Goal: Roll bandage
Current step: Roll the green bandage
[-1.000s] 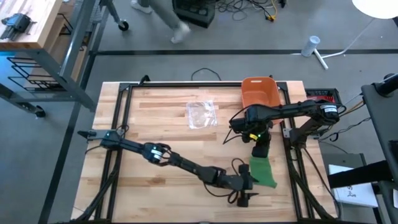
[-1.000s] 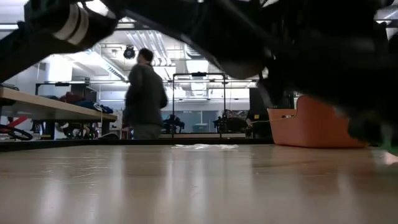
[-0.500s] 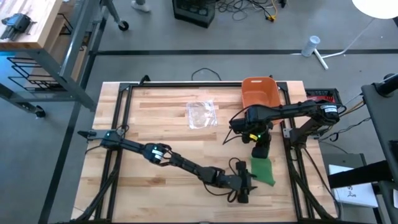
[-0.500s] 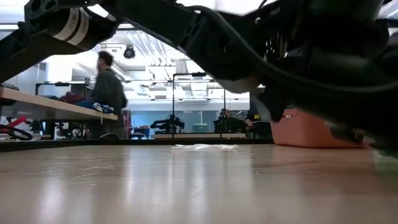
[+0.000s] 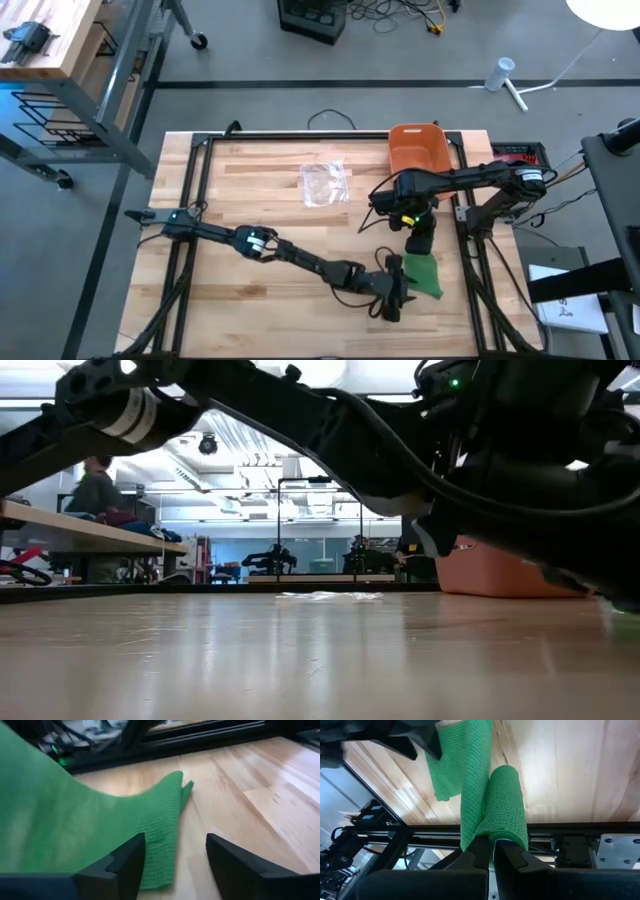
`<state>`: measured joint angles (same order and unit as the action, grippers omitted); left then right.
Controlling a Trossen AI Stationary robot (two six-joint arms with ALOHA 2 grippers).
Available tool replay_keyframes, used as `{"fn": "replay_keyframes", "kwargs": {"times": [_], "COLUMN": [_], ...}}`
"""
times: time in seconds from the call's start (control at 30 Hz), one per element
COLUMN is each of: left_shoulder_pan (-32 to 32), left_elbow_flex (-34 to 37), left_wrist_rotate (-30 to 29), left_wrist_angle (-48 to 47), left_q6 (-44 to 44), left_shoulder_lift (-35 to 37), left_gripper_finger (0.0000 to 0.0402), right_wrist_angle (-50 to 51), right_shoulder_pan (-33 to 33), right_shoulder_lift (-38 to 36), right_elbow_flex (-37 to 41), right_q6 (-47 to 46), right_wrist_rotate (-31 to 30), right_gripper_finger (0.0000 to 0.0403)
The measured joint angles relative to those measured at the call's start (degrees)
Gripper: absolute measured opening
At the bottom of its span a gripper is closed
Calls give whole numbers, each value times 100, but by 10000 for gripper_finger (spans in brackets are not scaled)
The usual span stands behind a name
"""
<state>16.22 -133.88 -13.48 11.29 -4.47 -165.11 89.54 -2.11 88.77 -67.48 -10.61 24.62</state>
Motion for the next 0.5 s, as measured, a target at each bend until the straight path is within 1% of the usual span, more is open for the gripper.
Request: {"fn": "replay_keyframes", "kwargs": {"times": [0.07,0.13,0.2,0.27,0.3,0.37,0.43,0.5], "left_shoulder_pan": [-49,-82,-103,-130,-145,-160,-155,-98], "left_elbow_flex": [-2,-4,-7,0,6,22,48,66], "left_wrist_rotate": [77,138,124,67,38,-82,-183,-343], "left_wrist_angle": [-13,-30,-110,-219,-301,-636,-1205,-1662], "left_q6": [153,247,312,330,334,369,382,198], "left_shoulder_lift": [-66,-86,-87,-35,24,182,469,751], "left_gripper_finger": [181,152,107,46,23,12,5,2], "right_wrist_angle": [-2,-6,-6,-8,-15,-4,-29,-48], "right_shoulder_pan": [0,0,0,0,0,0,0,0], "right_shoulder_lift": [-1,-7,-14,-24,-38,-70,-109,-146], "right_elbow_flex": [-12,-39,-52,-61,-61,-61,-33,-5], "right_q6": [2,7,15,63,99,158,225,274], "right_wrist_rotate": [0,0,0,-1,-1,-9,-19,-20], "right_gripper_finger": [0,0,0,0,0,0,0,0]}}
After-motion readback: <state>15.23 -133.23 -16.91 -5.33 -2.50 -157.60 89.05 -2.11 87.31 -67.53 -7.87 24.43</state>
